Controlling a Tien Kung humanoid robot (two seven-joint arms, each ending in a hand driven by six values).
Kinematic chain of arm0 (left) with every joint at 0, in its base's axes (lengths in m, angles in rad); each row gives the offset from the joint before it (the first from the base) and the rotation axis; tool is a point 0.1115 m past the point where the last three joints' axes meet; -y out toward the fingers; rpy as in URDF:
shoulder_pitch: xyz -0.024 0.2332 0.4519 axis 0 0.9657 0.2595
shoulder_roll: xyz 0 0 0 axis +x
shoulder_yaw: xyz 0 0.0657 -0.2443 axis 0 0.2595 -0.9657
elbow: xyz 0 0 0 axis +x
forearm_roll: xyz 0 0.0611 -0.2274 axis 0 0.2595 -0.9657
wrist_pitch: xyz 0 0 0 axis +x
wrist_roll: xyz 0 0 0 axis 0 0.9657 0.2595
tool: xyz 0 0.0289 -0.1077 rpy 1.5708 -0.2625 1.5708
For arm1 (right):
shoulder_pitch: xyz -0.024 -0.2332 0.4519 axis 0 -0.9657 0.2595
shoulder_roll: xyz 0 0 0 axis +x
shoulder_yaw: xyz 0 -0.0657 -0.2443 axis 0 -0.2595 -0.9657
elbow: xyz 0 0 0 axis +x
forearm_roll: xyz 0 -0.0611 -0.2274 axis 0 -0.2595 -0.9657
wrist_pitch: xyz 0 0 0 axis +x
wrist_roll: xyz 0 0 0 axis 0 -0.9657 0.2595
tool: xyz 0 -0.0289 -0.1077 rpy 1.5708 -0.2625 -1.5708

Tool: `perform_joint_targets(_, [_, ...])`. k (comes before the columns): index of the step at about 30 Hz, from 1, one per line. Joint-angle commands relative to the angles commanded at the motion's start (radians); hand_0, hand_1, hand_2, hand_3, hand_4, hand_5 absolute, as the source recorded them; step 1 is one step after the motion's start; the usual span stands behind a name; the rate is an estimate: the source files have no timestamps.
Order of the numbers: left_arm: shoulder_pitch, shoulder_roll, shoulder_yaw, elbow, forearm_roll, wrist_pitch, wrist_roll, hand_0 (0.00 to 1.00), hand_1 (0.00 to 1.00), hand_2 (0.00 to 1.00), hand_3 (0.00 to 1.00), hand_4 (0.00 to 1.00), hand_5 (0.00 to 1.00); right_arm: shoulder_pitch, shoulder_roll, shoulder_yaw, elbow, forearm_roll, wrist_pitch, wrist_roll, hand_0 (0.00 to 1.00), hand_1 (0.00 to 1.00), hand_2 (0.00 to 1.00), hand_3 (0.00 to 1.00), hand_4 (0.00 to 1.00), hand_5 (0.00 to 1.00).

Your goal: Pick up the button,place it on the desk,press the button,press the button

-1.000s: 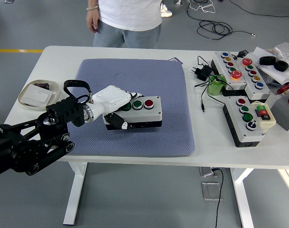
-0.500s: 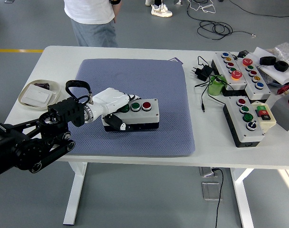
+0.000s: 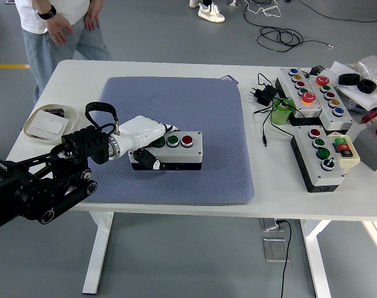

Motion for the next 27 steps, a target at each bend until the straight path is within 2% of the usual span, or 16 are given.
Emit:
perform_joint_targets(3, [0.003, 0.0, -0.012, 0.0, -0.005, -0.002, 0.004, 0.774, 0.817, 0.89, 0.798, 0.847, 0.058, 0.0, 0.0, 0.002, 0.0, 0.0, 0.001, 0.002, 0.661, 0.54, 0.599, 0.64, 0.423, 0.494])
perform_joint_targets(4, [0.004, 0.0, -0.016, 0.0, -0.006, -0.004, 0.006, 0.865, 0.89, 0.946, 0.864, 0.867, 0.09, 0.0, 0.001, 0.002, 0.0, -0.001, 0.002, 0.003, 0.661, 0.54, 0.599, 0.64, 0.423, 0.494])
perform_joint_targets(6, [0.004, 0.0, -0.021, 0.0, -0.01, -0.011, 0.008, 0.865, 0.89, 0.946, 0.864, 0.867, 0.09, 0.0, 0.0, 0.001, 0.0, 0.0, 0.003, 0.004, 0.661, 0.54, 0.599, 0.64, 0.423, 0.494])
perform_joint_targets(7, [0.003, 0.0, -0.028, -0.001, -0.019, -0.034, 0.011, 0.865, 0.89, 0.946, 0.864, 0.867, 0.09, 0.001, 0.0, 0.001, 0.0, -0.003, 0.004, 0.002, 0.661, 0.54, 0.599, 0.64, 0.423, 0.494])
perform_joint_targets(9, [0.002, 0.0, -0.031, -0.001, -0.024, -0.05, 0.013, 0.865, 0.89, 0.946, 0.864, 0.867, 0.09, 0.001, 0.0, 0.001, 0.0, -0.005, 0.004, 0.002, 0.661, 0.54, 0.599, 0.64, 0.423, 0.494])
perform_joint_targets(10, [0.004, 0.001, -0.039, -0.004, -0.032, -0.063, 0.017, 0.91, 0.933, 0.979, 0.884, 0.886, 0.123, 0.002, 0.0, 0.006, 0.0, -0.011, 0.005, 0.001, 0.661, 0.54, 0.599, 0.641, 0.423, 0.492])
perform_joint_targets(11, [0.006, 0.002, -0.047, -0.008, -0.042, -0.088, 0.021, 0.91, 0.933, 0.979, 0.884, 0.886, 0.123, 0.002, 0.001, 0.012, 0.0, -0.018, 0.006, 0.0, 0.661, 0.54, 0.599, 0.641, 0.423, 0.492])
perform_joint_targets(16, [0.01, 0.005, -0.064, -0.018, -0.063, -0.125, 0.035, 0.932, 0.95, 0.996, 0.901, 0.889, 0.127, 0.002, 0.001, 0.025, 0.0, -0.036, 0.008, -0.002, 0.661, 0.54, 0.598, 0.64, 0.422, 0.493])
perform_joint_targets(25, [0.031, 0.016, -0.172, -0.074, -0.101, -0.196, 0.056, 0.965, 0.975, 0.998, 0.933, 0.906, 0.159, 0.003, 0.002, 0.039, 0.0, -0.051, 0.008, -0.003, 0.661, 0.54, 0.598, 0.641, 0.422, 0.493])
perform_joint_targets(27, [0.038, 0.021, -0.216, -0.104, -0.093, -0.235, 0.058, 0.965, 0.975, 0.998, 0.933, 0.906, 0.159, 0.003, 0.003, 0.04, 0.0, -0.052, 0.008, -0.003, 0.661, 0.54, 0.598, 0.641, 0.422, 0.493])
